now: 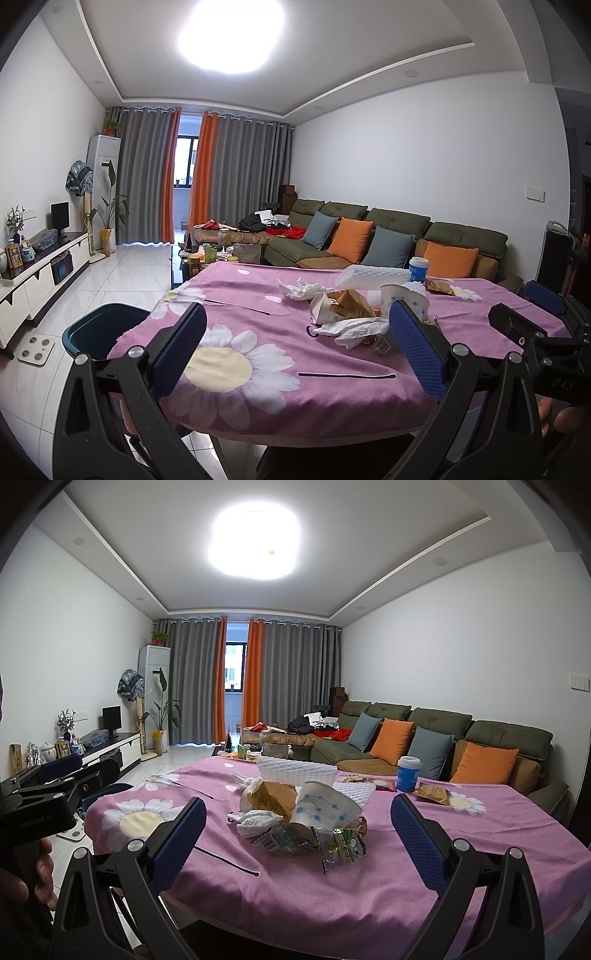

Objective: Collect trash

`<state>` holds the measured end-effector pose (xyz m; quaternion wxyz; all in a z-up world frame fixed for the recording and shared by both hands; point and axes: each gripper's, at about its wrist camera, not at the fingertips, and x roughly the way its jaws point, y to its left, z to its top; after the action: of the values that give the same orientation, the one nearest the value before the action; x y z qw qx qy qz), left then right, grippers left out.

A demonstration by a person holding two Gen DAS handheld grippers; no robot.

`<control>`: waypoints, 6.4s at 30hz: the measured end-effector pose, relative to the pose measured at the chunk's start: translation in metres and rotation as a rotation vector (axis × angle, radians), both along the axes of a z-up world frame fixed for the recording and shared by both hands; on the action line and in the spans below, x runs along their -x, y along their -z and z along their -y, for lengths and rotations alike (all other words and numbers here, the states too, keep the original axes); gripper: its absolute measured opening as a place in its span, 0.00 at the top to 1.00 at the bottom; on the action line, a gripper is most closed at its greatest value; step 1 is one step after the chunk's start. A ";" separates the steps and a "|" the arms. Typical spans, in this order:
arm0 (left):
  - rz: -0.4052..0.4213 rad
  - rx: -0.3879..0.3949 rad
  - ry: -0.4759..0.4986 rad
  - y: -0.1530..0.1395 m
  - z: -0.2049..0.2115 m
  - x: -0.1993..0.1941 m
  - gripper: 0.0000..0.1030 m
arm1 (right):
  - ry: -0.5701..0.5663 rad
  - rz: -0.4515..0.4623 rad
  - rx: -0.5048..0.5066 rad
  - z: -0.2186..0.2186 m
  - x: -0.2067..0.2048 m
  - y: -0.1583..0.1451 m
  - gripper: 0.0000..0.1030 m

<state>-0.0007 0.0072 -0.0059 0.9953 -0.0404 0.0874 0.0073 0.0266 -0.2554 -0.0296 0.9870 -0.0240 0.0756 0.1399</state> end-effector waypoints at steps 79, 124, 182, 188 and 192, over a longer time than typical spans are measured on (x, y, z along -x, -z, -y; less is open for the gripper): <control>-0.358 -0.054 0.325 0.074 0.074 -0.199 0.32 | -0.326 -0.244 0.591 -0.055 -0.224 0.005 0.57; -0.073 0.114 -0.007 -0.006 -0.082 -0.132 0.99 | -0.523 -0.126 0.286 -0.134 -0.188 -0.075 0.91; -0.227 0.258 -0.601 0.070 -0.346 -0.091 0.05 | -0.787 -0.754 0.057 -0.376 -0.257 0.031 0.56; -0.188 0.249 -0.614 0.041 -0.326 -0.059 0.05 | -0.763 -0.691 -0.022 -0.325 -0.252 0.009 0.50; -0.142 0.209 -0.587 0.012 -0.294 -0.037 0.05 | -0.721 -0.612 -0.037 -0.284 -0.241 -0.006 0.42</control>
<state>0.0360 0.3008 -0.0179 0.9325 -0.1655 0.1416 0.2880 0.2678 0.0287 -0.0240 0.8082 0.0112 0.3472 0.4754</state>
